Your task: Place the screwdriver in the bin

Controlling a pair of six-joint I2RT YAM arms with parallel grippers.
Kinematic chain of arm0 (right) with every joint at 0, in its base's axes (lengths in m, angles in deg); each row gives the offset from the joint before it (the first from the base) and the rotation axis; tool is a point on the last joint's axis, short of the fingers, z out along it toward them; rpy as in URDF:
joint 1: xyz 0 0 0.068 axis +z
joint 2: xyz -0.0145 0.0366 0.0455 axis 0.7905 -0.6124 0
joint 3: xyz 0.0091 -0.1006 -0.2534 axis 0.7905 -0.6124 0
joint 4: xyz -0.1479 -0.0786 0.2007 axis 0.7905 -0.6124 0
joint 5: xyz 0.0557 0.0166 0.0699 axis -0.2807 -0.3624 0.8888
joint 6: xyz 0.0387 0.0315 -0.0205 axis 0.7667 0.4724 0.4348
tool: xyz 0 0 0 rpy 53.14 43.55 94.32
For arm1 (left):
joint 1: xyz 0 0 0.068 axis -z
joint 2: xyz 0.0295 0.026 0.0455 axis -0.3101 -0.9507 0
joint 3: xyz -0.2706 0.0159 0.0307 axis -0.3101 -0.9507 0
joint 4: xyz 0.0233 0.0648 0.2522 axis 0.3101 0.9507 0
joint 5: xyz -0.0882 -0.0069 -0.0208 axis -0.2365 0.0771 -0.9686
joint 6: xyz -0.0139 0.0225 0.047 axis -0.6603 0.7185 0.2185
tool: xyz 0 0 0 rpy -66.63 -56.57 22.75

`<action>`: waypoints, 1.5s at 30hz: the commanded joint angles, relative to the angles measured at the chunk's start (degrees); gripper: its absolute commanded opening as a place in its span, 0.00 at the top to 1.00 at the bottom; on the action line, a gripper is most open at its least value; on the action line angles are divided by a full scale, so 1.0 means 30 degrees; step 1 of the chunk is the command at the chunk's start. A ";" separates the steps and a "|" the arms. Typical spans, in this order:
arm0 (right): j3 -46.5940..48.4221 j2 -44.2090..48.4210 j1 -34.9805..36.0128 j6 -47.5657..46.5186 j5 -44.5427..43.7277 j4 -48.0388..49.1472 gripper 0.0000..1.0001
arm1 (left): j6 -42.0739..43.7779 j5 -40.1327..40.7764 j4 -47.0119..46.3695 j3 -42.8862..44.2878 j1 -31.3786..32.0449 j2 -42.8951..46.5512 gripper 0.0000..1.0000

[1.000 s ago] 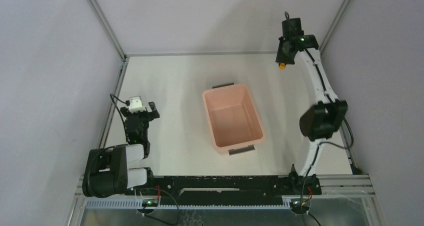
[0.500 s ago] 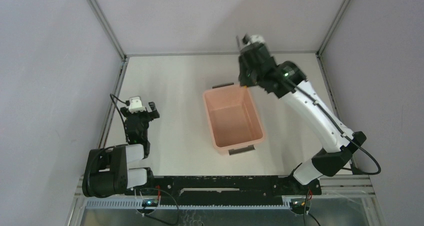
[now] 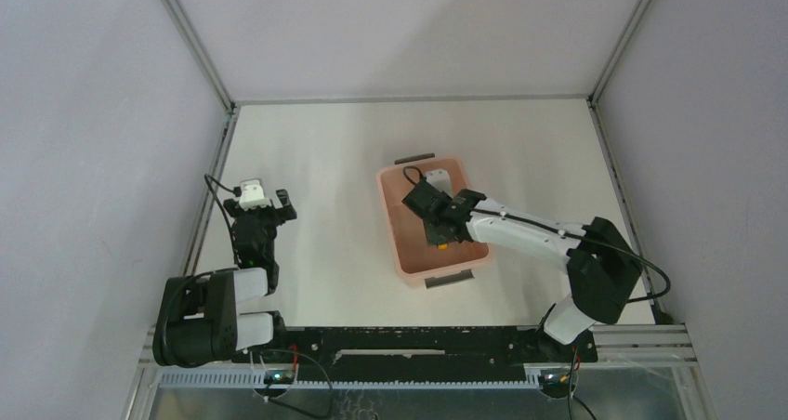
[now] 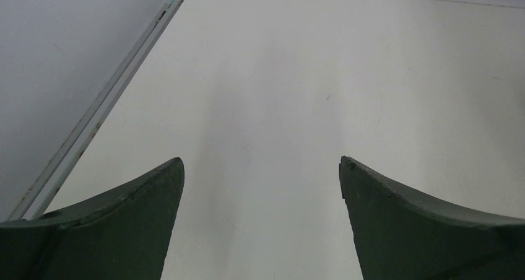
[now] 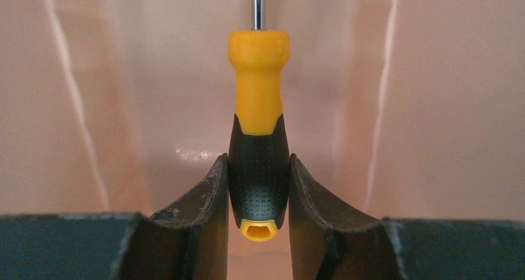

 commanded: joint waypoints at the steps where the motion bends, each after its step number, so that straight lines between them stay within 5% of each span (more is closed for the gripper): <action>1: -0.0995 -0.0892 0.0161 0.1218 0.0345 0.2778 0.95 | 0.0031 0.0126 -0.0527 0.0728 0.0101 0.0118 0.00; 6: -0.1729 -0.2165 0.0162 0.1407 0.0828 0.3884 0.82 | 0.0031 0.0132 -0.0527 0.0736 0.0107 0.0117 0.00; 14: -0.1399 -0.1206 0.0036 0.1196 0.1375 0.2853 0.24 | 0.0031 0.0125 -0.0527 0.0762 0.0113 0.0125 0.00; 19: 0.0670 0.1571 -0.0089 0.0513 0.1002 0.0722 0.14 | 0.0031 0.0137 -0.0527 0.0742 0.0100 0.0122 0.00; 21: 0.1685 0.2653 -0.0074 -0.0251 0.0880 0.0381 0.01 | 0.0037 0.0152 -0.0527 0.0719 0.0125 0.0118 0.00; 27: 0.4337 0.4702 -0.1356 -0.2675 -0.0114 -0.0634 0.00 | 0.0049 0.0135 -0.0525 0.0740 0.0105 0.0118 0.00; 34: 0.5715 0.5769 -0.8234 -0.4508 -0.1221 -0.3385 0.00 | 0.0031 0.0136 -0.0527 0.0750 0.0125 0.0118 0.00; 39: 0.5109 0.6786 -1.3949 -0.5229 0.2358 -0.2450 0.00 | 0.0031 0.0132 -0.0527 0.0757 0.0104 0.0101 0.00; 45: 0.4818 0.6952 -1.6664 -0.6029 0.2273 -0.2317 0.00 | 0.0031 0.0126 -0.0527 0.0742 0.0112 0.0115 0.00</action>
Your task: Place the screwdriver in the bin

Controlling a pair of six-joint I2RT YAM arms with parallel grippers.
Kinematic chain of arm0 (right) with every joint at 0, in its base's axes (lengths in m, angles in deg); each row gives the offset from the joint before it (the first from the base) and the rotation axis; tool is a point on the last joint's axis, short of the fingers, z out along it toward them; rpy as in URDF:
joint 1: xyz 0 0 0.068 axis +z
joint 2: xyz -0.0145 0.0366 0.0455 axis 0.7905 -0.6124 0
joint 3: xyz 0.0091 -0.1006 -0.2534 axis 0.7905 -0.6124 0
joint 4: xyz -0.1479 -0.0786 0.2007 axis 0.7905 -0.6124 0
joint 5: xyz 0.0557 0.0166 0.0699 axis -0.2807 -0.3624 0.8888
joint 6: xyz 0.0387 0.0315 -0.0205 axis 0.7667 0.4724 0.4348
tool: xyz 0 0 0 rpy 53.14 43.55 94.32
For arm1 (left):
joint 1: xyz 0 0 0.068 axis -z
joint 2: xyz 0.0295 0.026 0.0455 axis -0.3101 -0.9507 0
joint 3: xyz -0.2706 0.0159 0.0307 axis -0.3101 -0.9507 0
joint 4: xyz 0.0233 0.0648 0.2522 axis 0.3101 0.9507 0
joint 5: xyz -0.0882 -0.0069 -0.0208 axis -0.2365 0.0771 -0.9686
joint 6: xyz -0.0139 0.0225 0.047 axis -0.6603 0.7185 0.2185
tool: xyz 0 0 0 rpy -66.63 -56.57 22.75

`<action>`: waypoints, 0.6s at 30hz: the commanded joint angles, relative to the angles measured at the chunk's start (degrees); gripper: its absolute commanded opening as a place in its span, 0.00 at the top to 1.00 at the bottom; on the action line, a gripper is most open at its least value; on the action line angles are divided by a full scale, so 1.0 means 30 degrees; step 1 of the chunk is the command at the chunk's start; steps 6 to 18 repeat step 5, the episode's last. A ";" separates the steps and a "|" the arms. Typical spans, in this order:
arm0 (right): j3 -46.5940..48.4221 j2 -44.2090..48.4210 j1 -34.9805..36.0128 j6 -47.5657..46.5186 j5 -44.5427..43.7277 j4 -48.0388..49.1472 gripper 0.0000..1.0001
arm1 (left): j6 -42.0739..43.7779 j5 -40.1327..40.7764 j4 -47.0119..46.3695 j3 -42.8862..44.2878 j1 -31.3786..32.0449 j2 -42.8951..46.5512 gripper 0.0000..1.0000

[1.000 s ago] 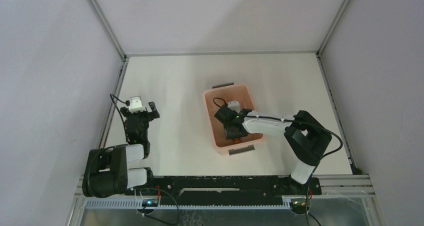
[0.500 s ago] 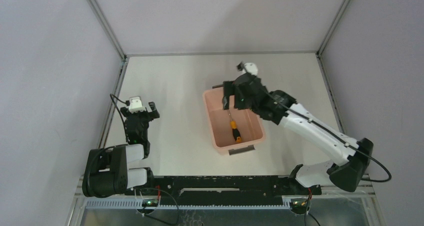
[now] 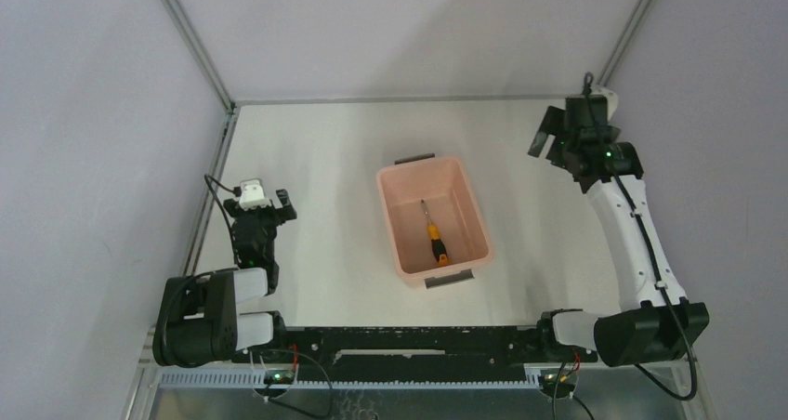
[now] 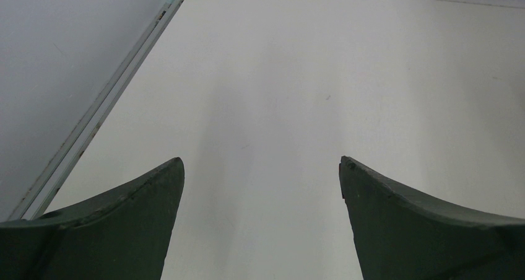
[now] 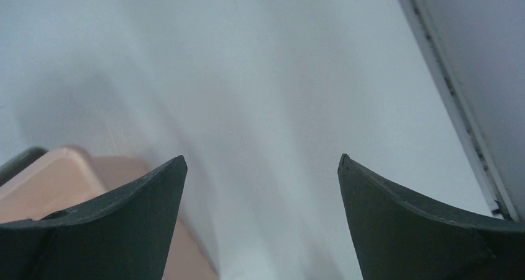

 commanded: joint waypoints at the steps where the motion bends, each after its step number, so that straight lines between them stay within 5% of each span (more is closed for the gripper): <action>1: -0.0277 0.0756 -0.0615 -0.1284 0.0541 0.0315 0.00 | 0.0038 0.0146 -0.0527 0.0740 0.0122 0.0117 0.00; 18: -0.0396 0.1072 -0.0678 -0.1289 0.1168 0.0767 0.00 | 0.0038 0.0146 -0.0527 0.0764 0.0109 0.0118 0.00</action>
